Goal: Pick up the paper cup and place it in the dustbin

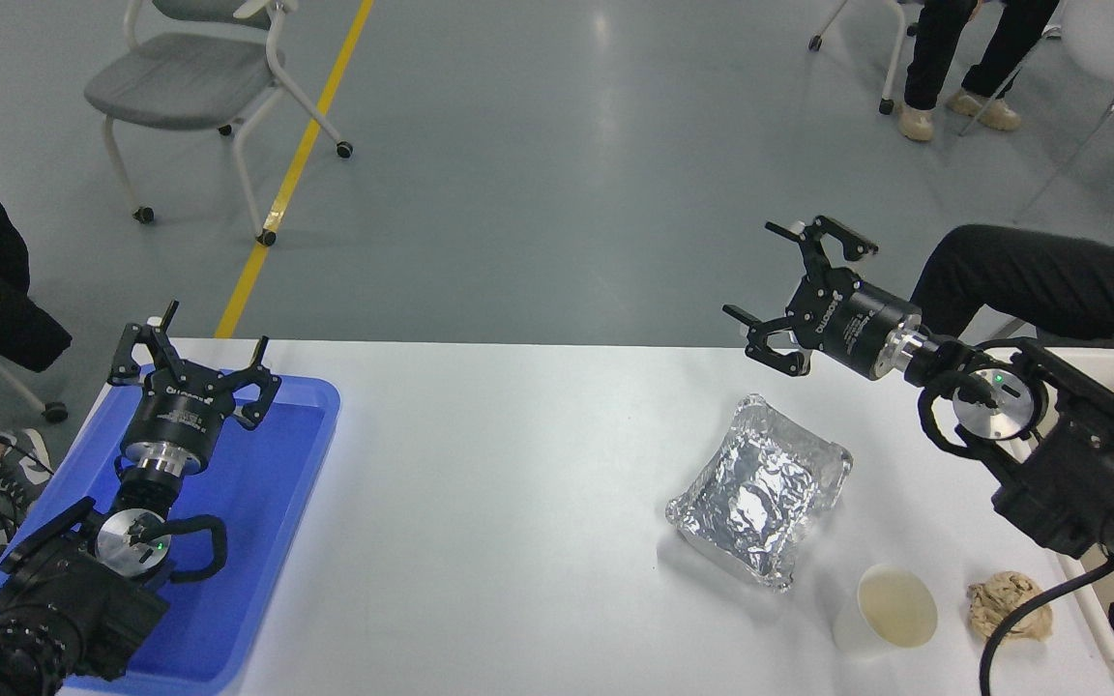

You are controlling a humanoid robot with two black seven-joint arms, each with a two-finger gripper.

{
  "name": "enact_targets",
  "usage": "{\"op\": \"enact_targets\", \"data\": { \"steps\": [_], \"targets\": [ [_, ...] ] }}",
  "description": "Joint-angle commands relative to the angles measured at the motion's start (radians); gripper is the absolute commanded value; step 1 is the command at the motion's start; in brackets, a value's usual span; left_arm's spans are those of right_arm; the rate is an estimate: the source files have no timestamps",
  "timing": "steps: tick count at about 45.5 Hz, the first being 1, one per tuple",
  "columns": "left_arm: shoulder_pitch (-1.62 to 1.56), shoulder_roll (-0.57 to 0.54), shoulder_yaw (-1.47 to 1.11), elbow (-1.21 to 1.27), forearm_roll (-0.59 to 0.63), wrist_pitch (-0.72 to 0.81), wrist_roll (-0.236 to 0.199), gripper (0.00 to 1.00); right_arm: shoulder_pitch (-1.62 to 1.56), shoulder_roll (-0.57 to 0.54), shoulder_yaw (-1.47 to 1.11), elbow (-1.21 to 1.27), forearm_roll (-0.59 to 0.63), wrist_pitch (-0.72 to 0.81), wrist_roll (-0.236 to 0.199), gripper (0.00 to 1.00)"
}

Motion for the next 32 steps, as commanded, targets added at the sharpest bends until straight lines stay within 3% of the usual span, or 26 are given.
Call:
{"op": "enact_targets", "data": {
  "steps": [1,12,32],
  "targets": [
    [0.0,-0.001,0.0,0.0,0.0,0.0,0.002,1.0,0.171,-0.114,-0.29,0.1,-0.016,-0.025,0.001,1.0],
    [0.0,-0.001,0.001,0.0,0.0,0.0,0.002,1.0,0.38,-0.195,-0.658,0.224,-0.04,-0.026,0.001,1.0],
    [0.0,-0.001,0.0,0.0,0.0,0.0,0.002,1.0,0.887,-0.177,-1.334,0.522,-0.122,-0.026,-0.001,1.0]
  ]
}}
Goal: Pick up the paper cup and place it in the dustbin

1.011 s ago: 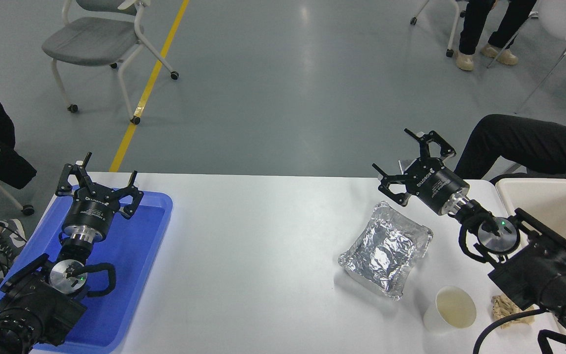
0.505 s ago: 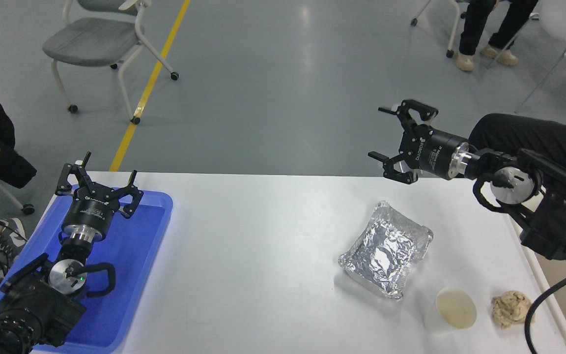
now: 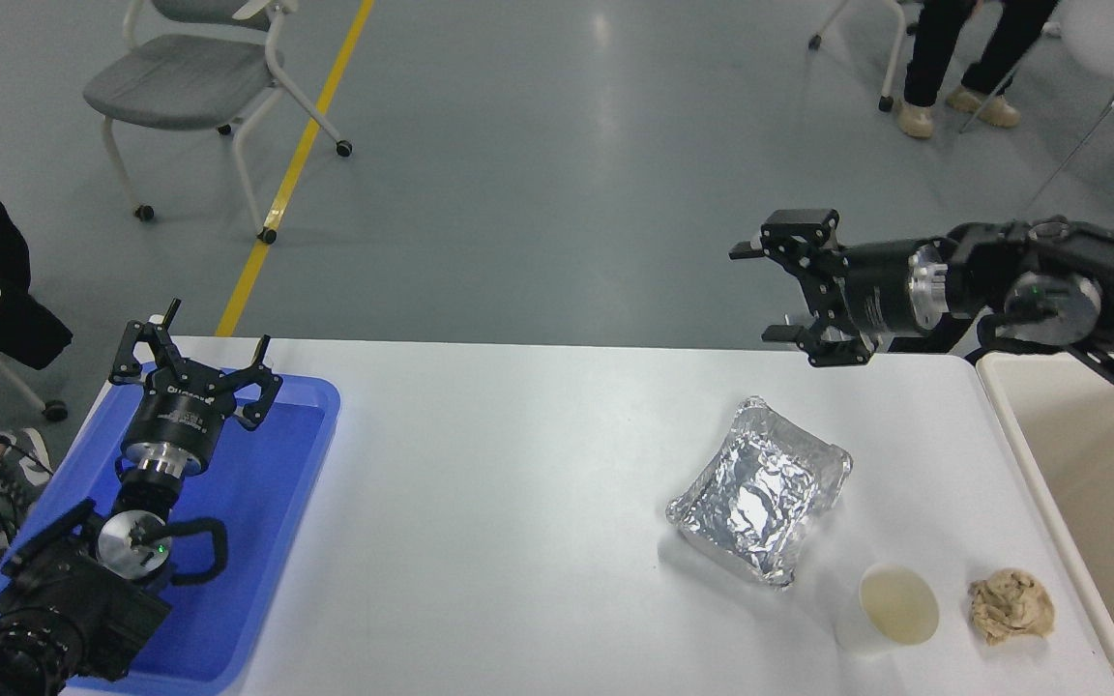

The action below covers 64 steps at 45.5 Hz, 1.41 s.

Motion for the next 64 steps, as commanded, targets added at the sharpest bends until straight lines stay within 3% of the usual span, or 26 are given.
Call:
{"op": "enact_targets", "data": {
  "steps": [1,21,33,64],
  "targets": [
    [0.0,0.0,0.0,0.0,-0.001,0.0,0.0,1.0,0.306,0.015,-0.383,0.208,-0.056,0.001,-0.001,1.0],
    [0.002,0.002,0.0,0.0,-0.001,0.0,-0.002,1.0,0.614,0.322,-0.731,0.437,-0.065,0.005,-0.001,1.0],
    [0.002,0.003,-0.002,0.003,-0.001,0.0,-0.002,1.0,0.72,0.435,-0.757,0.55,0.055,0.006,-0.001,1.0],
    [0.002,0.005,-0.002,0.003,-0.001,0.0,-0.002,1.0,0.897,0.443,-0.888,0.698,0.076,0.049,0.0,1.0]
  ]
}}
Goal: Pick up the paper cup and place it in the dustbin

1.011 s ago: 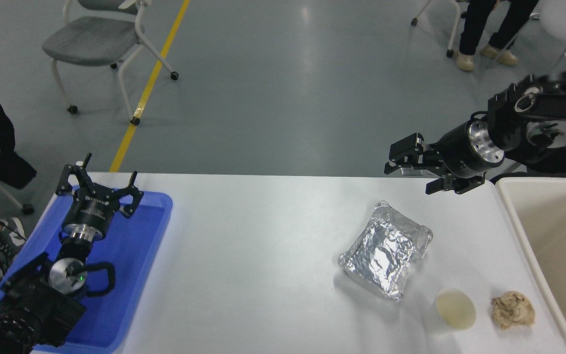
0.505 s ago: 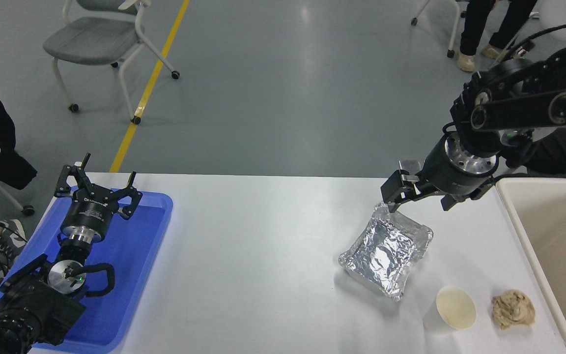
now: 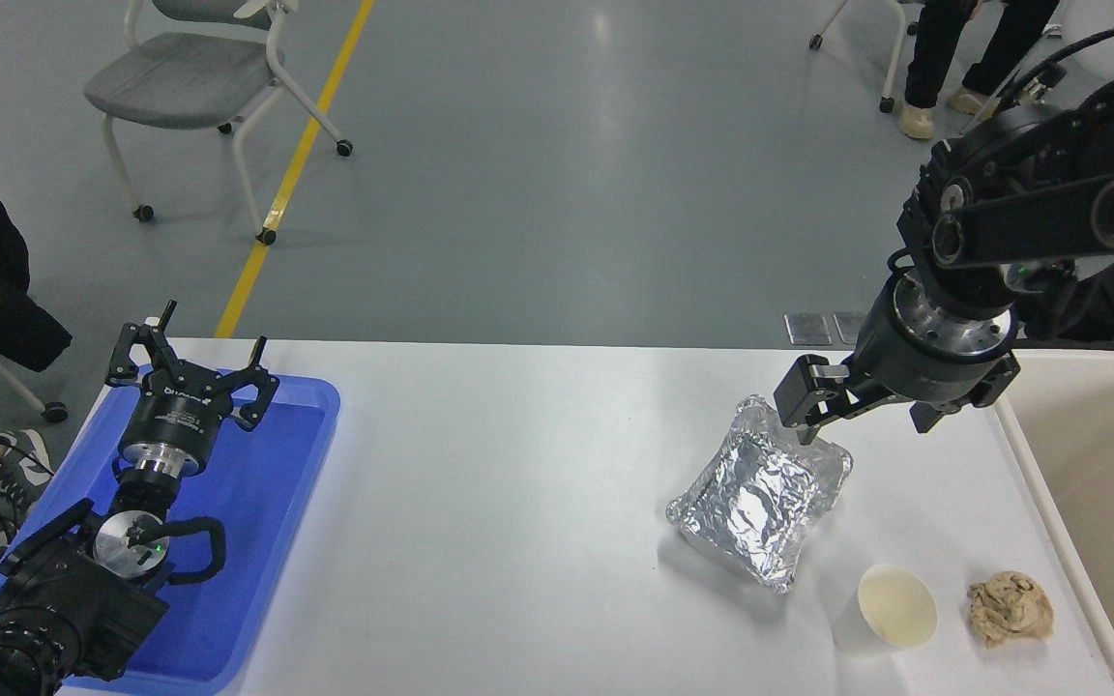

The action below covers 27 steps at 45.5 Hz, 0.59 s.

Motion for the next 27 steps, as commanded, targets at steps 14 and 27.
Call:
{"op": "enact_targets", "data": {
  "steps": [14,27],
  "targets": [
    [0.0,0.0,-0.001,0.0,0.0,0.0,0.0,1.0,0.092,-0.003,-0.037,0.079,0.034,0.047,0.002,1.0],
    [0.0,0.0,0.001,0.0,0.0,0.0,0.0,1.0,0.088,-0.02,-0.072,0.085,0.011,0.035,0.003,1.0]
  ]
}}
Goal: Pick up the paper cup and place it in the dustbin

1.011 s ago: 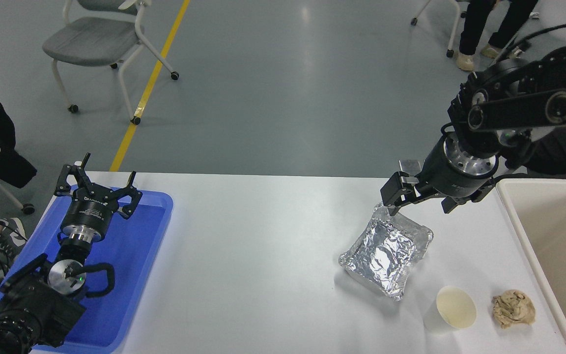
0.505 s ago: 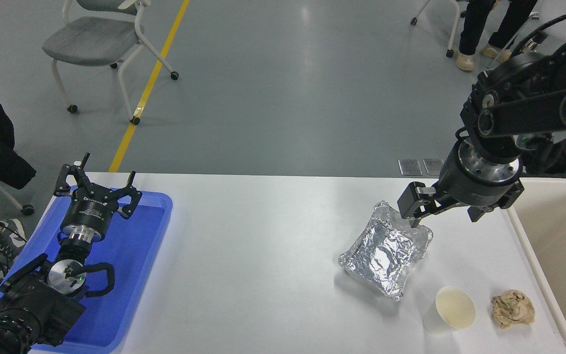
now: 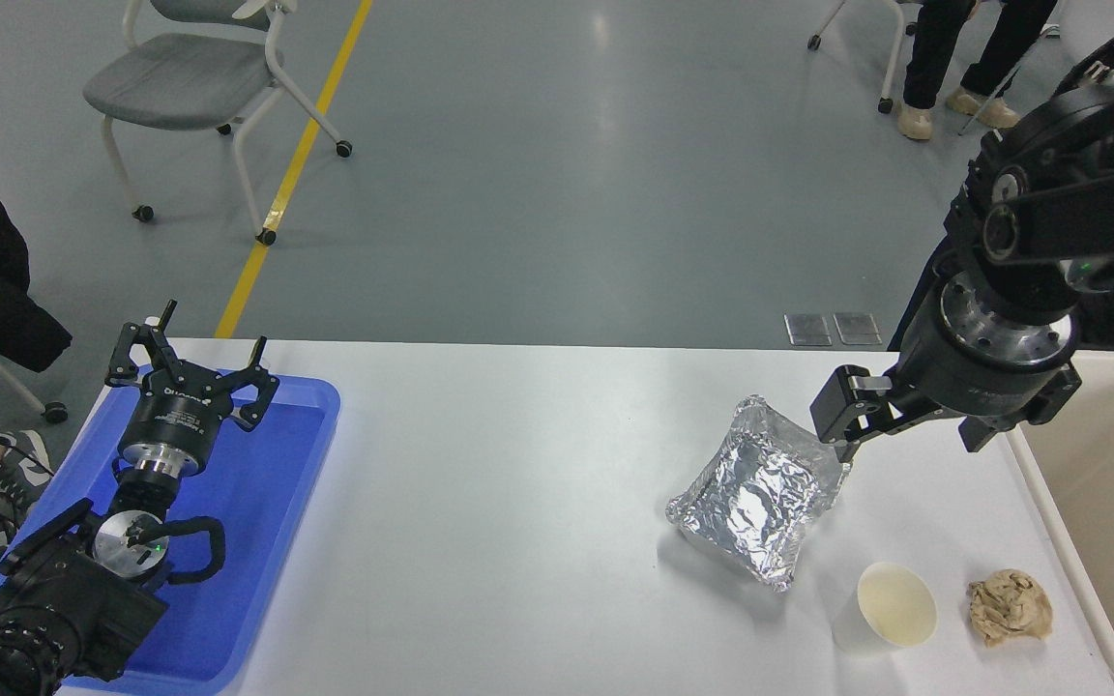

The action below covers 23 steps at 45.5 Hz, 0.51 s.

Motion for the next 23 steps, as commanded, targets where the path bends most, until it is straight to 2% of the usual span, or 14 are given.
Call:
{"op": "enact_targets", "data": {
  "steps": [1,14,23],
  "targets": [
    [0.0,0.0,0.001,0.002,0.0,0.0,0.0,1.0,0.002,-0.018,-0.018,0.01,-0.018,0.002,0.001,1.0],
    [0.0,0.0,0.001,-0.001,0.0,0.0,0.0,1.0,-0.021,-0.1,-0.017,0.033,-0.048,0.003,0.001,1.0],
    [0.0,0.0,0.001,0.002,0.0,0.0,0.0,1.0,-0.089,-0.19,-0.018,0.028,-0.168,-0.033,0.003,1.0]
  ]
}}
